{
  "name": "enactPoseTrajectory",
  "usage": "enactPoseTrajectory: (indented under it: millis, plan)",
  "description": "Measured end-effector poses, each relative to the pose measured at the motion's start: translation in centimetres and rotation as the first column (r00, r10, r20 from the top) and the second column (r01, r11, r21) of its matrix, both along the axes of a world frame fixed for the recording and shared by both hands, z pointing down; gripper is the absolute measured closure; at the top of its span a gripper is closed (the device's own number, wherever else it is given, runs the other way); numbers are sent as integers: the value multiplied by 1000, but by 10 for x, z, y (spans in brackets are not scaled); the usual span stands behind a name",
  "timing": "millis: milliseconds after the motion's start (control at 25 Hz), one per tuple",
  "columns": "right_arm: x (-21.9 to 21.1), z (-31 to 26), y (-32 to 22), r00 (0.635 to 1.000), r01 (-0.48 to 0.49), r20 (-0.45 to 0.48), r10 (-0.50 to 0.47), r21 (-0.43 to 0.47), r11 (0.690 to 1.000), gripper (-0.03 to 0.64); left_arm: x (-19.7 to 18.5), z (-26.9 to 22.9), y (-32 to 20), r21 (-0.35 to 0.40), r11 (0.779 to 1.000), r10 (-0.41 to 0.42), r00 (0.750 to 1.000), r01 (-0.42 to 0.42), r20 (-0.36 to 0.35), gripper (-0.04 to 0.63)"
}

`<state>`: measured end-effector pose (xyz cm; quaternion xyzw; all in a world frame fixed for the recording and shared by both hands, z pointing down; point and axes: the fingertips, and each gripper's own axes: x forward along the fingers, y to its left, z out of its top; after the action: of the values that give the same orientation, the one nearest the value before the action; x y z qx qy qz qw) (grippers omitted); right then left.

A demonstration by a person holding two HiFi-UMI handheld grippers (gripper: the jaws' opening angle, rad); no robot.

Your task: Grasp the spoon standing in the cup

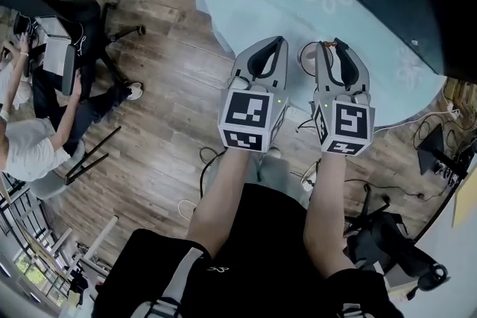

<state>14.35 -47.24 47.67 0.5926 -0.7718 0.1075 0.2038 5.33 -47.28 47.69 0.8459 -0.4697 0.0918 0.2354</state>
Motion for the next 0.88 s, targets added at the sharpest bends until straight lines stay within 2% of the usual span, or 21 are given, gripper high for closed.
enactPoseTrajectory:
  millis: [360,520,880]
  plan:
    - [5,-50,21,1000,-9,8,8,81,997,485,14,-54,9,102,994,30,1000,-29,-7,584]
    - [5,-75,21,999,-6,49,-1,137,991,485,17,-83,8,173,984,39,999,-36,-14,584]
    - [-2,-127,28,998,36,36,-47,251,967,486,13,-133,6,279,960,34,999,-30,-8,584]
